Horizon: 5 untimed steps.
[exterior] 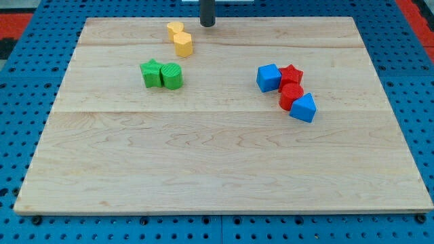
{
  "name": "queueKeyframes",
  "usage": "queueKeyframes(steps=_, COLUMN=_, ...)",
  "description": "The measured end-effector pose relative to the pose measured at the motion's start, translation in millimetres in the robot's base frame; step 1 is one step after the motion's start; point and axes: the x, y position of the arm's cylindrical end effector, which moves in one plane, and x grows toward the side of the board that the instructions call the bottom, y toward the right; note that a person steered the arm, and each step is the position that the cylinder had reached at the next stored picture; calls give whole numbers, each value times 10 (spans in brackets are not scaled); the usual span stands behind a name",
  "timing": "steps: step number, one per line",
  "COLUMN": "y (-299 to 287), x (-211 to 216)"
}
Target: Point at the red circle
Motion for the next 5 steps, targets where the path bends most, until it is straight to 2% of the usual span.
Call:
queueKeyframes(steps=2, y=70, x=485)
queueKeyframes(steps=4, y=228, x=656)
queueKeyframes(steps=5, y=228, x=1079)
